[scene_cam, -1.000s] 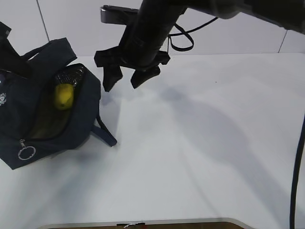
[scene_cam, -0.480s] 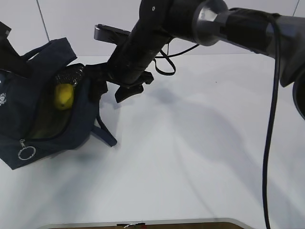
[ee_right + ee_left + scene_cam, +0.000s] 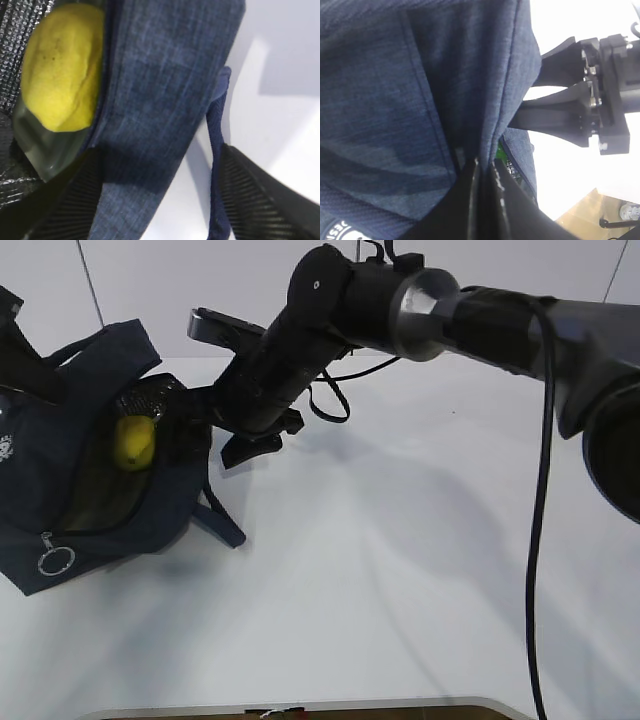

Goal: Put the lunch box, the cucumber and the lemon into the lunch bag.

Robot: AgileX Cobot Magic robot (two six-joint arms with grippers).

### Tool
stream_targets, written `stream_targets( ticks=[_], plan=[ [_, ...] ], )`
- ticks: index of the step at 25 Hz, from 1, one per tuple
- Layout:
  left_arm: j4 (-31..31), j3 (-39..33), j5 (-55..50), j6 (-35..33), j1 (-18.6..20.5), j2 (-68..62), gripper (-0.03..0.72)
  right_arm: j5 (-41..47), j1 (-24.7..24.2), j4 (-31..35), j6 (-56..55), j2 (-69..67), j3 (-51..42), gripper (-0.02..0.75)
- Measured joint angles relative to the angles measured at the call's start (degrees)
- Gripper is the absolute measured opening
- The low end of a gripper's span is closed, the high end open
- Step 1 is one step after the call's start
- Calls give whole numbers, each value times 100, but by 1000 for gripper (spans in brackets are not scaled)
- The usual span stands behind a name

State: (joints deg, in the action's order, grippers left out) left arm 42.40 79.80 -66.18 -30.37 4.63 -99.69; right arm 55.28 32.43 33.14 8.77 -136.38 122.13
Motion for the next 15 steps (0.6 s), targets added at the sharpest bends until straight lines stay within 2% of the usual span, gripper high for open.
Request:
stream_targets(
  ticks=[4,10,15],
  plan=[
    [0,0,0,0,0,0,-9,-67,0,5,118,0,0,563],
    [0,0,0,0,0,0,-9,-89,0,14,143,-12,0,468],
    [0,0,0,0,0,0,-9,-102,0,14,143,-45,0,431]
  ],
)
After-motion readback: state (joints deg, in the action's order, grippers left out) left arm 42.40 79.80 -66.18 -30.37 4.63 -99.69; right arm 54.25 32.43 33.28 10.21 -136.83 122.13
